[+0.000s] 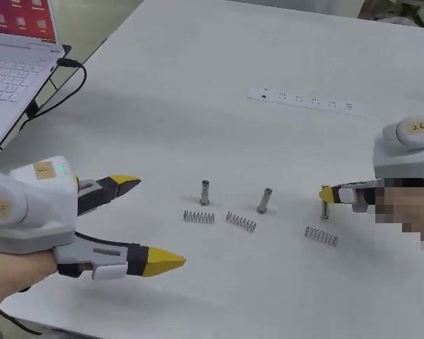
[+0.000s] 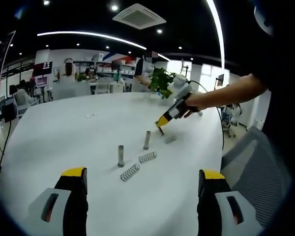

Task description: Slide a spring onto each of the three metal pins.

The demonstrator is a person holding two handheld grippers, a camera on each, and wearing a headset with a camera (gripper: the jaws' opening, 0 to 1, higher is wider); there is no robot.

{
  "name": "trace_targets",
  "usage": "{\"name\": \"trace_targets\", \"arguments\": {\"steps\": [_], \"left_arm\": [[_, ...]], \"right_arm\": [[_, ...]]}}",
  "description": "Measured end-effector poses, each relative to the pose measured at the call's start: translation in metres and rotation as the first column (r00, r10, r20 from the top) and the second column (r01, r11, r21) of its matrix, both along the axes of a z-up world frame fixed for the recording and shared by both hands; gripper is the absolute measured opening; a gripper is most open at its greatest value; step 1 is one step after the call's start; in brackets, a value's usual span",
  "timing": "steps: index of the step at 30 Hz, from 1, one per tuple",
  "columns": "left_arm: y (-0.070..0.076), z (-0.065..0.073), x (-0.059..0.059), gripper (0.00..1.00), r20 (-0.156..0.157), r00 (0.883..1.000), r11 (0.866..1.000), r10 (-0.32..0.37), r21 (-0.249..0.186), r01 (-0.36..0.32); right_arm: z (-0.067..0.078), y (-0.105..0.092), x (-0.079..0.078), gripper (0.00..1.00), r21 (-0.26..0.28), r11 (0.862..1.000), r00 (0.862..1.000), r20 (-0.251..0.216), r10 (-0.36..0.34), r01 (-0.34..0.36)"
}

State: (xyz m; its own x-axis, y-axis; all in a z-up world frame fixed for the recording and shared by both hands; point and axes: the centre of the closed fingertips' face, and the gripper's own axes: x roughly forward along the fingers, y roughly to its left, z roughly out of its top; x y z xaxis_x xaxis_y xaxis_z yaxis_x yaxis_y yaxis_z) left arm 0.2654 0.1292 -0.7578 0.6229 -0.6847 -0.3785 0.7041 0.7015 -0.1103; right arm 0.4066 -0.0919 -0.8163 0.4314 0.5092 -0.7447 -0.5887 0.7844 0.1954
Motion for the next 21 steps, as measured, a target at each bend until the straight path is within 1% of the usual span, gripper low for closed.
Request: {"name": "trace_targets", "arguments": {"steps": [2,3,6,10,15,21], "left_arm": [[0.000,0.001,0.001,0.91,0.003,1.000,1.000,0.000,0.002,0.000],[0.000,0.001,0.002,0.91,0.002,1.000,1.000,-0.004,0.005,0.004],[0.000,0.002,0.005,0.91,0.005,1.000,1.000,-0.008,0.012,0.008],[-0.001,0.004,0.008,0.91,0.012,1.000,1.000,-0.013,0.016,0.013],[-0.002,0.005,0.010,0.91,0.017,1.000,1.000,-0.016,0.016,0.015],[-0.006,0.005,0.009,0.91,0.015,1.000,1.000,-0.023,0.014,0.022]], "right_arm": [[0.003,0.003,0.001,0.05,0.016,1.000,1.000,0.028,0.014,-0.014],[0.004,0.003,0.000,0.05,0.016,1.000,0.999,0.029,0.013,-0.013],[0.007,0.003,-0.002,0.05,0.012,1.000,0.999,0.049,0.023,-0.023],[0.009,0.002,-0.006,0.06,-0.006,0.999,0.995,0.088,0.049,-0.048],[0.009,0.000,-0.013,0.06,-0.011,0.998,0.993,0.100,0.064,-0.063],[0.009,0.001,-0.017,0.06,-0.045,0.994,0.987,0.121,0.104,-0.099]]}}
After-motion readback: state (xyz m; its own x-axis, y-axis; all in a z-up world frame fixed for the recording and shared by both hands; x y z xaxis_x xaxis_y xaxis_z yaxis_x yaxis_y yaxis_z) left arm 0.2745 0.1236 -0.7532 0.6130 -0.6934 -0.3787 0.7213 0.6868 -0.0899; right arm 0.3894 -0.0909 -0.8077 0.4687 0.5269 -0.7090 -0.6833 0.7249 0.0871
